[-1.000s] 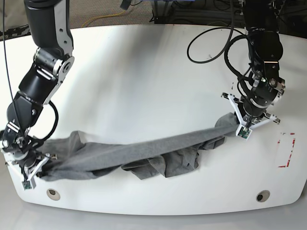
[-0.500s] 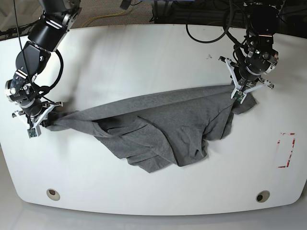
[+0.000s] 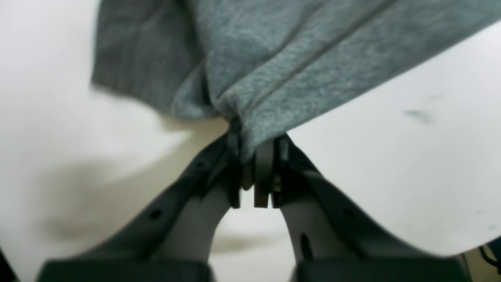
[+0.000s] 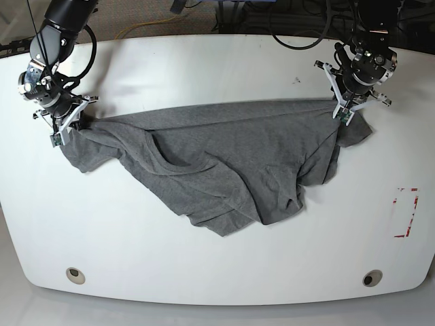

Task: Fold the T-shirt properly
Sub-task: 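Release the shirt with the right gripper and move it inward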

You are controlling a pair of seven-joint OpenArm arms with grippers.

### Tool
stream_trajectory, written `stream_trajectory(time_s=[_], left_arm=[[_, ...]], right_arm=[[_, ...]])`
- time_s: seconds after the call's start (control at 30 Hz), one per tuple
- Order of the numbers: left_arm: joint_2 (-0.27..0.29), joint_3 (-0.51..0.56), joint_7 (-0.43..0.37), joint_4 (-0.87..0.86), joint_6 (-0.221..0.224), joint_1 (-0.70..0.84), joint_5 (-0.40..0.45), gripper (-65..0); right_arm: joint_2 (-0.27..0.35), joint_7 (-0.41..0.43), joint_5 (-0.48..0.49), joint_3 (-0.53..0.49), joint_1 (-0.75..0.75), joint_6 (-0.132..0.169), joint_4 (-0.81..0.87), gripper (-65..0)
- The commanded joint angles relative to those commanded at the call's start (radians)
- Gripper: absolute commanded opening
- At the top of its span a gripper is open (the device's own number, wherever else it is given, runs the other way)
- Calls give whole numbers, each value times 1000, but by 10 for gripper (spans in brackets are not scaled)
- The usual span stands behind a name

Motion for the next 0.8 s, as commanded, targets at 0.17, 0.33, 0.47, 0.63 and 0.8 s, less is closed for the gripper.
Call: stream_trajectory(time_s=[0.17, 0.33, 0.47, 0.63, 0.8], left_arm=[[0, 0, 0, 2, 0, -3, 0, -650], [0, 0, 0, 0, 0, -3, 0, -650], [2, 0, 0, 0, 0, -3, 0, -650], [2, 0, 0, -2, 0, -5, 0, -650], [2, 0, 0, -2, 0, -5, 0, -650]], right_arm=[[-3, -5, 2, 0, -29, 0, 103, -491], [-61, -5, 2, -2, -75, 0, 269, -159], [-97, -5, -2, -14, -95, 0, 333, -162], [-115, -5, -11, -71, -98, 0, 356, -168], [-106, -5, -12, -164, -92, 0, 365, -168]])
